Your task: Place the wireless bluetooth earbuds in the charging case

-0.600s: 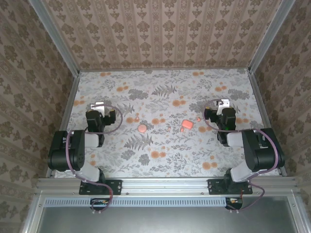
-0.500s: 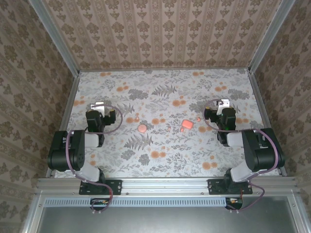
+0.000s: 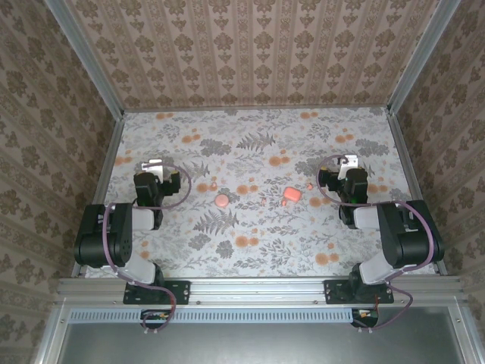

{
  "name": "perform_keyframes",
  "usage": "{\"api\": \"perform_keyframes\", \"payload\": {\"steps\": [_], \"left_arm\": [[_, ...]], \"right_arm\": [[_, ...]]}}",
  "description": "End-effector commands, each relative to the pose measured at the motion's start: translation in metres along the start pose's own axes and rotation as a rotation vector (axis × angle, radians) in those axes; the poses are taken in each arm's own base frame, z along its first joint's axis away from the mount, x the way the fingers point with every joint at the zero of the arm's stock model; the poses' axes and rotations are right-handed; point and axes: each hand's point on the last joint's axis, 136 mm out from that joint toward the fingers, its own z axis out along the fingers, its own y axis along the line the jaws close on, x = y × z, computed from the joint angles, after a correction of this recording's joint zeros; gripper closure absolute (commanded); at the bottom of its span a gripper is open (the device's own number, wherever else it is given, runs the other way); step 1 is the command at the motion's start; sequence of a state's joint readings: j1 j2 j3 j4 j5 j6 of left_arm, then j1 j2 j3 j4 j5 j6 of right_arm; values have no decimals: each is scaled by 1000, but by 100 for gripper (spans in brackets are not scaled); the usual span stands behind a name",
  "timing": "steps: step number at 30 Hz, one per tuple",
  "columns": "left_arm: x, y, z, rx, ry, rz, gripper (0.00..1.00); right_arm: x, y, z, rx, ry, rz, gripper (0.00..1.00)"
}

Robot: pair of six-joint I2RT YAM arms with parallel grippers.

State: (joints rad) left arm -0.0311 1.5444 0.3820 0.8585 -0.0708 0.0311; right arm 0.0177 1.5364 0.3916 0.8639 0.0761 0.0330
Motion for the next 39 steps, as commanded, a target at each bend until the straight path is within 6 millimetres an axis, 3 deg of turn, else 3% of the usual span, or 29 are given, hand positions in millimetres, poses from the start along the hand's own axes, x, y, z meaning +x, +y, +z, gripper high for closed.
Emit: {"api": "perform_keyframes", "payload": {"steps": [1, 8, 10, 15, 17, 20, 25, 30, 39], "left_arm": [[-13, 1, 2, 10, -30, 10, 0], [-17, 1, 0, 6, -34, 17, 0], [-26, 0, -5, 1, -12, 33, 2], [-80, -20, -35, 52, 43, -19, 10], [-97, -33, -47, 80, 66, -55, 11], [-106, -50, -58, 126, 166, -78, 13], [-86, -68, -77, 166, 391, -74, 13], [-52, -80, -92, 173, 543, -69, 15], [-9, -97, -94, 185, 668, 5, 15]], "right_arm": [[-7, -2, 1, 15, -16, 8, 0], [-12, -4, 0, 28, -12, 10, 0], [-23, -3, -3, 35, 9, 7, 0], [-42, -8, -16, 116, 373, 100, 0], [-49, 2, -23, 103, 463, 84, 0], [-44, 24, -42, 75, 611, 36, 0], [-25, 66, -76, 45, 830, 41, 0], [6, 102, -98, 32, 1000, 165, 11], [35, 130, -83, 92, 1066, 242, 16]]}}
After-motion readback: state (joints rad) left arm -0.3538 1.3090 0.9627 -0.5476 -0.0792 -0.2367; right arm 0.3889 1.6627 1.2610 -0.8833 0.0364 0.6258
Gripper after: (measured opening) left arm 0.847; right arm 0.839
